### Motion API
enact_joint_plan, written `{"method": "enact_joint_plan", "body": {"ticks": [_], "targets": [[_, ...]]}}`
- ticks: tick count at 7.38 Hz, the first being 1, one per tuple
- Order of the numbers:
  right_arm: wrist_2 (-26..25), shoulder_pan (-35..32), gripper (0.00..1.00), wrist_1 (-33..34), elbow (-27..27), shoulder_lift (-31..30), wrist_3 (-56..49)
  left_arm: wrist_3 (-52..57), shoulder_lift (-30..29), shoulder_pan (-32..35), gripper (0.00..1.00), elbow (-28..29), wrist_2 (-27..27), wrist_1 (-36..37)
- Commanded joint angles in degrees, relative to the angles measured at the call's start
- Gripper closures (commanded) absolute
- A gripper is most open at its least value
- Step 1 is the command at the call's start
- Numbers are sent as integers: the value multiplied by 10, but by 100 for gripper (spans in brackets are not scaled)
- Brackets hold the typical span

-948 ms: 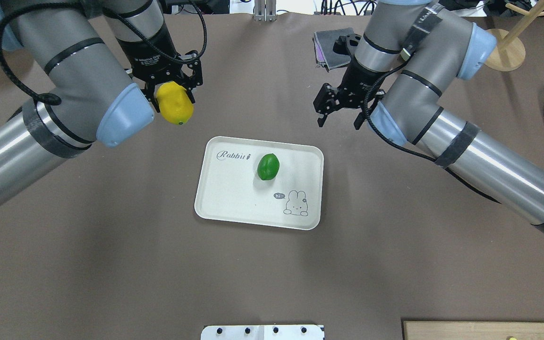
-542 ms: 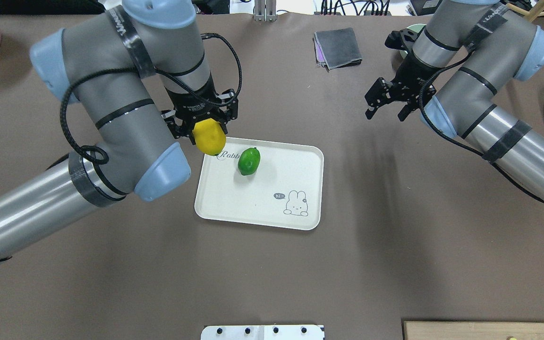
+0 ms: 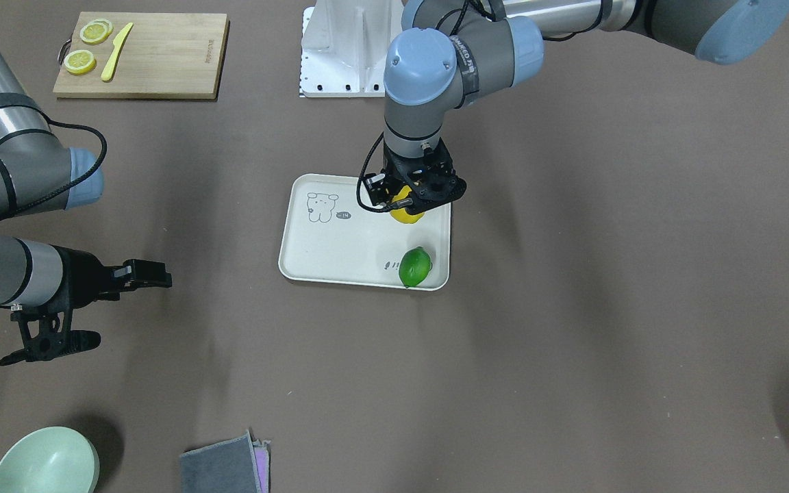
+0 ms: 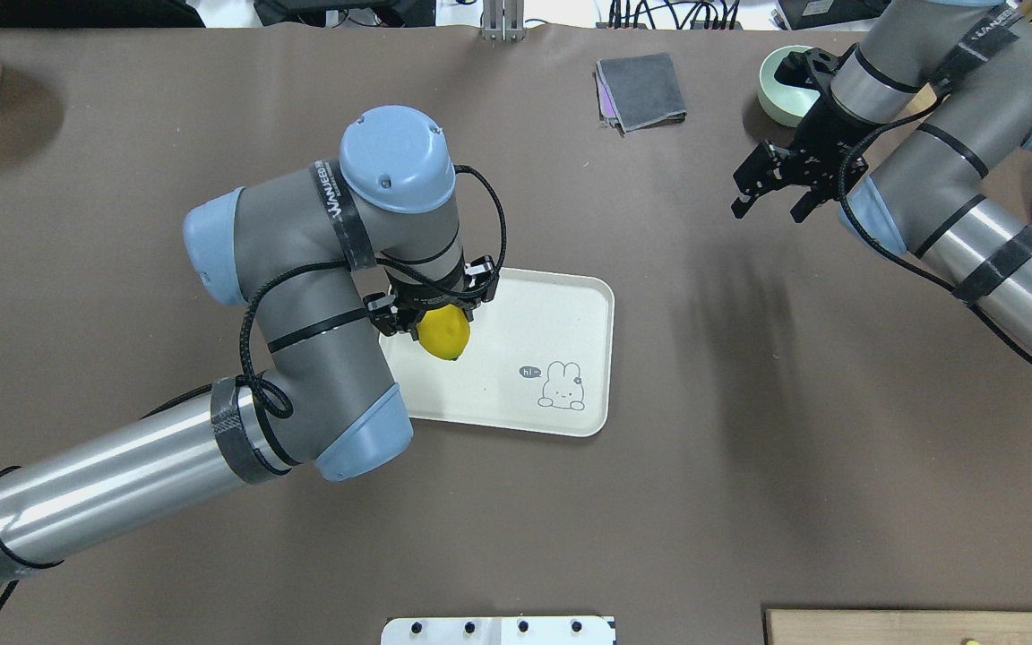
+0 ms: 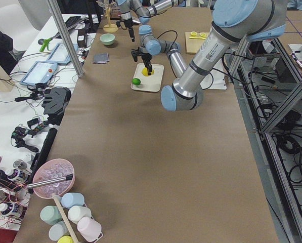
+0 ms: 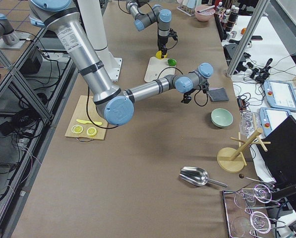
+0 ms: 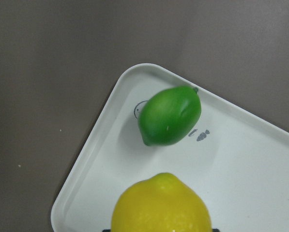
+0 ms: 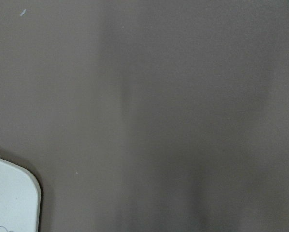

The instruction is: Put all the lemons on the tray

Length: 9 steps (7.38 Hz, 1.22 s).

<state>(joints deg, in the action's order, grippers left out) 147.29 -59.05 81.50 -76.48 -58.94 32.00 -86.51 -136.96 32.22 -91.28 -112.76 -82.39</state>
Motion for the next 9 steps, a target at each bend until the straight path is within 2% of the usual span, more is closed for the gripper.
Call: {"method": "enact_joint_plan", "body": {"ticks": [1,4,5,6,7,9], "targets": [[3,0,0,0,8,1,-1,-7,5,-19,3,4,21,-7],[2,-6,0,0,9,-1,-11,-8,6,-16,2,-3,19,-7],[-4,-29,0,-3,7,-1,-37,-7,6,-5,2,-12,15,-2],[-6,-51,0,-2,5,-9,-52,-1,19,28,2,-29,-15,5],[-7,-66,0,-3,0,-24,-53,26,59,61,2,-62,-53,6],[-12,-100,0,-3,-1,-50,-88,147,135,127,2,-128,-89,41]]}}
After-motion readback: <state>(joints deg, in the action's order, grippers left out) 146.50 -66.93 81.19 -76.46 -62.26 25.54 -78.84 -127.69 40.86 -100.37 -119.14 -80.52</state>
